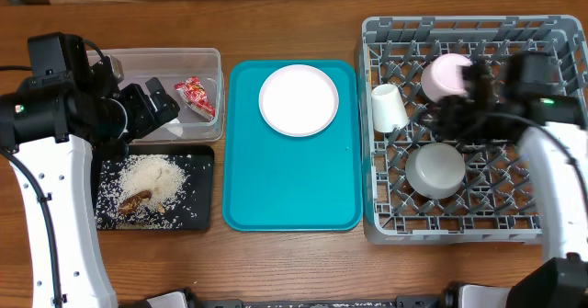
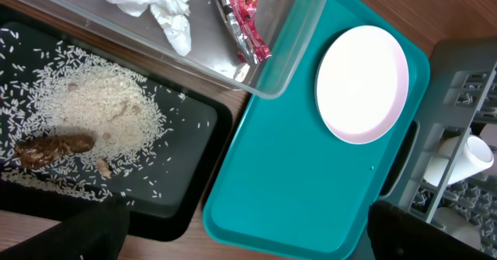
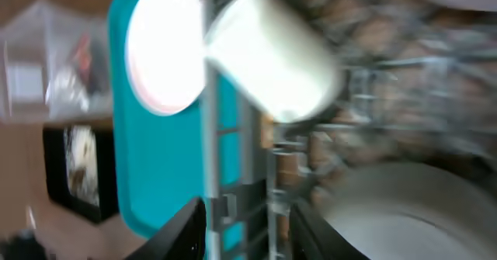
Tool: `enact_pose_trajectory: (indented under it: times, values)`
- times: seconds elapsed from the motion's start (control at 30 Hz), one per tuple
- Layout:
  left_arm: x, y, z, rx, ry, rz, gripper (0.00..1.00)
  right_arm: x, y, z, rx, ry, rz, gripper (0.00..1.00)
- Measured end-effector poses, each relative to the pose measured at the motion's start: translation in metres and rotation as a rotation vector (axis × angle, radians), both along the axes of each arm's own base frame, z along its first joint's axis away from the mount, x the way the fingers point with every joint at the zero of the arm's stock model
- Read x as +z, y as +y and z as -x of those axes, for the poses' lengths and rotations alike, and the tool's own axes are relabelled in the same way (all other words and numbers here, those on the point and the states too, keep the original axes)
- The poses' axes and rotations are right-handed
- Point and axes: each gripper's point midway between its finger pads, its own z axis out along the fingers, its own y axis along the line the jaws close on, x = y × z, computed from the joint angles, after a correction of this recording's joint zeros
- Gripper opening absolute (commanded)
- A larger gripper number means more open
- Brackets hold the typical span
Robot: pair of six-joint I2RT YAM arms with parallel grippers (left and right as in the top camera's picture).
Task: Sort waste into correct bins and load items into the dishwasher
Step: 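Move the right gripper back over the pink plate on the teal tray, then lower the right gripper and grip the pink plate's rim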
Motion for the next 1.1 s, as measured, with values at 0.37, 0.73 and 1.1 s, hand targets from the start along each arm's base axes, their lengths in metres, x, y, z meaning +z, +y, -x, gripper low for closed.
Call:
enact_pose_trajectory:
  times: [0.37,0.73,1.1]
  values:
    - [0.000,0.000,0.000,0.000,0.000,0.000,1.00,-0.003,0.132,-0.007,0.179,-0.179,0.211,0.74]
    - [0.000,0.000,0.000,0.000,0.000,0.000,1.00,-0.035,0.230,-0.001,0.266,-0.313,0.311,0.92]
    - [0.000,0.000,0.000,0.000,0.000,0.000,1.00,-0.078,0.214,-0.034,0.143,-0.295,0.415,0.36]
